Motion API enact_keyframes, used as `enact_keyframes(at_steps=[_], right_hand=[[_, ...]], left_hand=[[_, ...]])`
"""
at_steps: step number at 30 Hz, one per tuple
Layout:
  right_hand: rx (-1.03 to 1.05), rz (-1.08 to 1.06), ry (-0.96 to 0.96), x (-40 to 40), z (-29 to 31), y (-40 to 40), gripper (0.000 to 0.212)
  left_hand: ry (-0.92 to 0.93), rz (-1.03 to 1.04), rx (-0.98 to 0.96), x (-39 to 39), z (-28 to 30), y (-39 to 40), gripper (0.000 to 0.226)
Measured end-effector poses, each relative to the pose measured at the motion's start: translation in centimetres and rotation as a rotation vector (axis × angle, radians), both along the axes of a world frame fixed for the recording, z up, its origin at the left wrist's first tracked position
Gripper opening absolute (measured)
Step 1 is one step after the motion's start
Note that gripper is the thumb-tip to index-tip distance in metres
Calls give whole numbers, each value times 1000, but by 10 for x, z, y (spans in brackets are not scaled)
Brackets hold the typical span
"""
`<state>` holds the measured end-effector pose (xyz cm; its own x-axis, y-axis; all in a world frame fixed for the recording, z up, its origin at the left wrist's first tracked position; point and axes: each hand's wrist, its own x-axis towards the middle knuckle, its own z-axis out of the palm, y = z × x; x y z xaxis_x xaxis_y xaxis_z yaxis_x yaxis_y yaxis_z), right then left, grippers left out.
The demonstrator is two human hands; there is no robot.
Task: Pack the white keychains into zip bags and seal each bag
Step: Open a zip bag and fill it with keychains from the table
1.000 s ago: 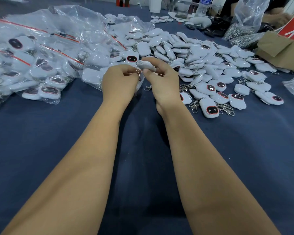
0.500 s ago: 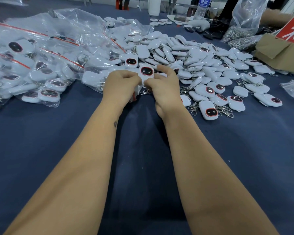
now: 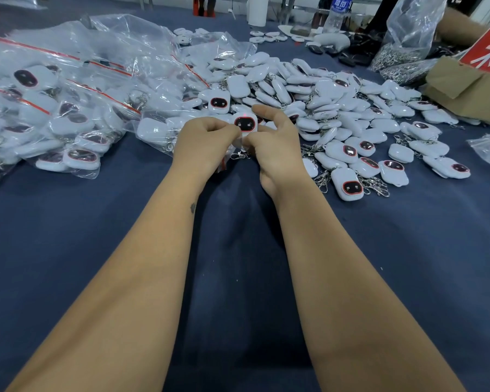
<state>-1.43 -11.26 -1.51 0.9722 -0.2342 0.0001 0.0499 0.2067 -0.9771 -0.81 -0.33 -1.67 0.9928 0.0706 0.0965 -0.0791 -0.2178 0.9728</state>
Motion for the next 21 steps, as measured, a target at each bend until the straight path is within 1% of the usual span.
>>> enact_keyframes(at_steps=[4, 6, 9, 12, 15, 21], right_hand=[[-29, 19, -29, 3, -2, 2, 36], [-5, 25, -38, 4, -2, 1, 28], [23, 37, -41, 4, -2, 0, 27], [19, 34, -38, 5, -3, 0, 27], [20, 29, -17, 5, -4, 1, 26], [-34, -8, 5, 4, -2, 3, 33]], left_hand=[[2, 10, -11, 2, -2, 0, 21], [11, 11, -13, 3, -2, 0, 17], [14, -3, -25, 2, -1, 0, 12], [16, -9, -27, 0, -1, 0, 18], [17, -17, -20, 0, 0, 0, 11], [-1, -31, -23, 1, -1, 1, 14]])
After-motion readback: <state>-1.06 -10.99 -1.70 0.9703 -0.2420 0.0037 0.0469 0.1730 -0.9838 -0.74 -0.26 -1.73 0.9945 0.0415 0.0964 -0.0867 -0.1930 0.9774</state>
